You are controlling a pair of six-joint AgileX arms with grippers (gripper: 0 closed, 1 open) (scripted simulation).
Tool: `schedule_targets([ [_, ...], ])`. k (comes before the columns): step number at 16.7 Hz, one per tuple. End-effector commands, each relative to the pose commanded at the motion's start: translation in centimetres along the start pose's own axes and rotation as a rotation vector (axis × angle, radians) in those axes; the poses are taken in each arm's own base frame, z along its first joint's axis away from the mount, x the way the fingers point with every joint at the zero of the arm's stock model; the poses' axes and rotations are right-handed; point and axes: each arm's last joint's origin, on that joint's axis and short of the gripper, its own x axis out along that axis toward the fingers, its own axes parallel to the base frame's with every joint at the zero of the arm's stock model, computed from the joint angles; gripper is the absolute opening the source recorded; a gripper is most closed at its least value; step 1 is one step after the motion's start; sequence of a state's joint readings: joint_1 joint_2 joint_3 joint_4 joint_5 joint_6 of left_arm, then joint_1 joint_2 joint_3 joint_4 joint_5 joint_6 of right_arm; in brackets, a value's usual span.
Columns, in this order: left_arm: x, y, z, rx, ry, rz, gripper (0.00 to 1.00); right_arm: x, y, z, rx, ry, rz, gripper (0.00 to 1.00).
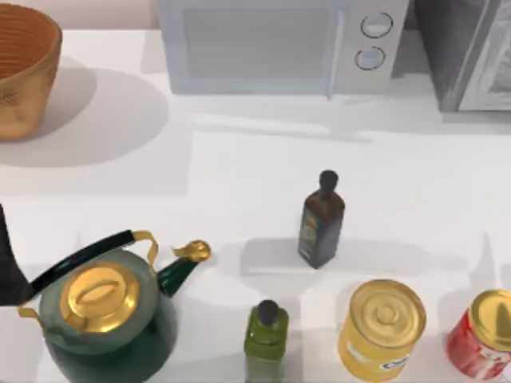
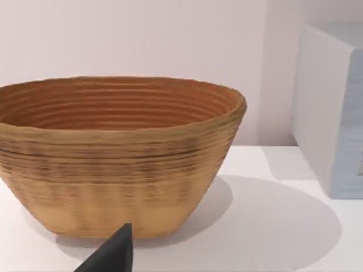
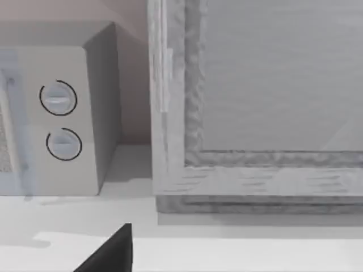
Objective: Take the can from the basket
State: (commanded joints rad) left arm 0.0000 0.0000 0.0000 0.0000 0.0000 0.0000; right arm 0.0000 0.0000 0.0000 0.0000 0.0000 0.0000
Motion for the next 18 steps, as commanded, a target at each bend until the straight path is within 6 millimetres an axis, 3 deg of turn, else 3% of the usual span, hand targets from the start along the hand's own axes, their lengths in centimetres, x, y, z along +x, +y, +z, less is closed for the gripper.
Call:
schedule_targets([
  [5, 0.0, 0.1, 1.3, 0.004, 0.020, 0.006, 1.00, 0.0, 0.0, 0.0, 0.000, 0.000, 0.000, 1.00],
  [11, 2.0, 0.8, 8.5, 0.025, 0.183, 0.021, 1.00, 0.0, 0.0, 0.0, 0.000, 0.000, 0.000, 1.00],
  [14, 5.2, 1.5, 12.8, 0.032, 0.319, 0.022, 1.00, 0.0, 0.0, 0.0, 0.000, 0.000, 0.000, 1.00],
  [18, 12.5, 3.3, 17.0, 0.028, 0.529, 0.017, 1.00, 0.0, 0.0, 0.0, 0.000, 0.000, 0.000, 1.00],
])
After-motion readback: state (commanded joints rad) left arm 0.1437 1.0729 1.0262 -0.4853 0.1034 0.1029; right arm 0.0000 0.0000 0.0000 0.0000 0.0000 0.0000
